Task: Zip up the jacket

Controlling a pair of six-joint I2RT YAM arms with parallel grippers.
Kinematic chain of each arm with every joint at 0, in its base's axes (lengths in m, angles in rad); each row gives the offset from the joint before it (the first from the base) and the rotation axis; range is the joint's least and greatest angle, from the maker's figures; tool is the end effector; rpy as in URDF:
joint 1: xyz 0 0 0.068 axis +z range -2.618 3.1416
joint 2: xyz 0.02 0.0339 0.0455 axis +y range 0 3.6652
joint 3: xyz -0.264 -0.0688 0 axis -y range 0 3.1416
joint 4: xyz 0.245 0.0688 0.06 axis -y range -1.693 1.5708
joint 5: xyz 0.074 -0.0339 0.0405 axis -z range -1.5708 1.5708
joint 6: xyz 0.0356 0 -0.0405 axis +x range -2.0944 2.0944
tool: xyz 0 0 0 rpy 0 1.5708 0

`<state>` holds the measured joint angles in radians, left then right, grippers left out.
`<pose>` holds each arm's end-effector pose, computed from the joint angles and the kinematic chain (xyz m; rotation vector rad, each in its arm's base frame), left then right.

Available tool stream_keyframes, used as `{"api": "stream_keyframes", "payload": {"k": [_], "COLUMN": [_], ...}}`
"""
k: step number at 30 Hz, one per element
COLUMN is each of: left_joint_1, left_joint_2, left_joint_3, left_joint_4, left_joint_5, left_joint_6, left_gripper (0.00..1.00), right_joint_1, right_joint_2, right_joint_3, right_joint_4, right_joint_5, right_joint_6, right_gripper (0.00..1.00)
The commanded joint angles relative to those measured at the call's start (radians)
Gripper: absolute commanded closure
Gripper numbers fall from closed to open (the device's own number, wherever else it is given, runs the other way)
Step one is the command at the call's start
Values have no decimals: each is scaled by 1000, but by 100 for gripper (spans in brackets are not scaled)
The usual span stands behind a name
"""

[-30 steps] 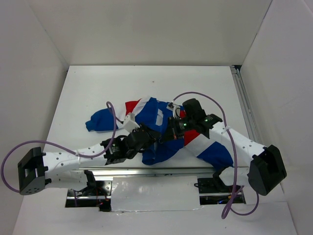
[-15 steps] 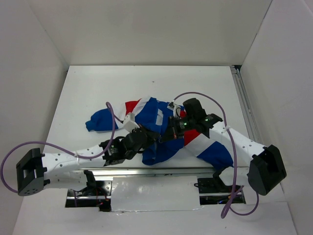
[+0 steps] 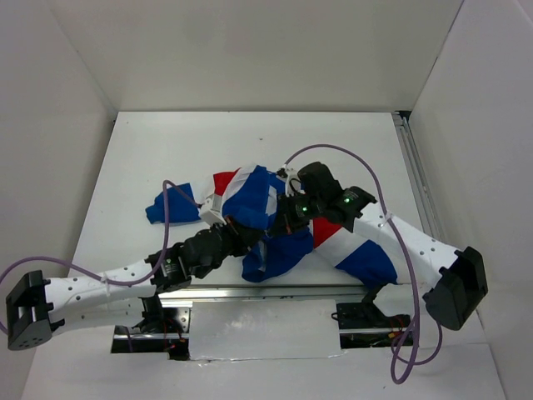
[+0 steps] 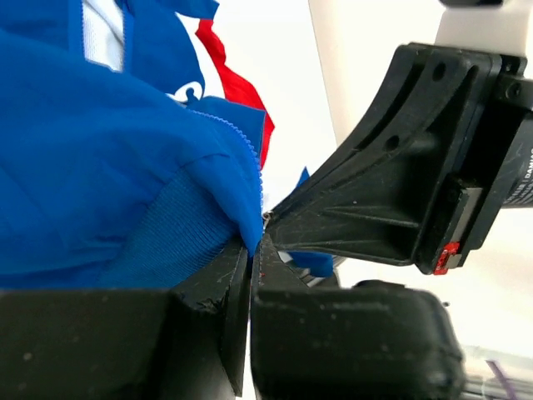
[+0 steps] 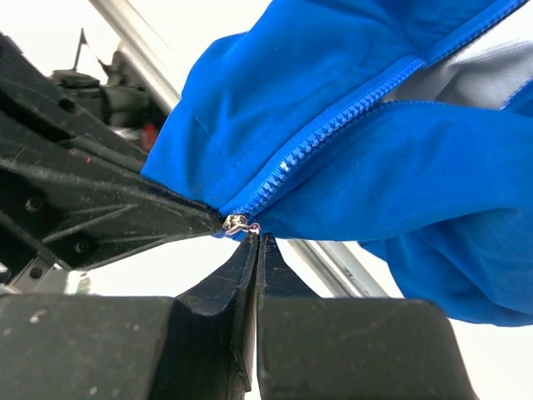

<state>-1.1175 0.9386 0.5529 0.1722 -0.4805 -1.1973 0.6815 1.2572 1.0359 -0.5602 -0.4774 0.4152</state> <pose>0.1097 -0.1876 0.2675 -0.4508 1.8833 -1.2160 0.1961 0.1801 0.2950 -0.5832 2.4448 1.0622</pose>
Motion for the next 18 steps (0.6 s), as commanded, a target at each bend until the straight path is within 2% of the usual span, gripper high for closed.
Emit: {"api": "stream_keyframes", "payload": {"k": [1,3,9,10,12,18], "left_joint_1": [-7,-7,-8,-8,-7,-8], "left_joint_2": [-28,-8,25,16,2,11], "left_joint_3": [4,27,56,53,53,62], "left_joint_4": [43,-6,-112,-120,-137,-192], "left_joint_5": [74,79,118,115,112,152], "left_joint_6": [149,157,140,133,148,172], "left_gripper": [100,100,100,100,100,100], "right_joint_1": [-2,6,35,39,56,104], "right_joint_2": [28,28,60,67,96,154], "right_joint_3": [67,96,167,174,184,200], "right_joint_4": [-32,-47,-170,-188,-237,-178], "right_joint_5": [327,342,652,777,918,922], "right_joint_6": [-59,-56,-24,-1,34,10], "right_gripper": [100,100,100,100,100,100]}}
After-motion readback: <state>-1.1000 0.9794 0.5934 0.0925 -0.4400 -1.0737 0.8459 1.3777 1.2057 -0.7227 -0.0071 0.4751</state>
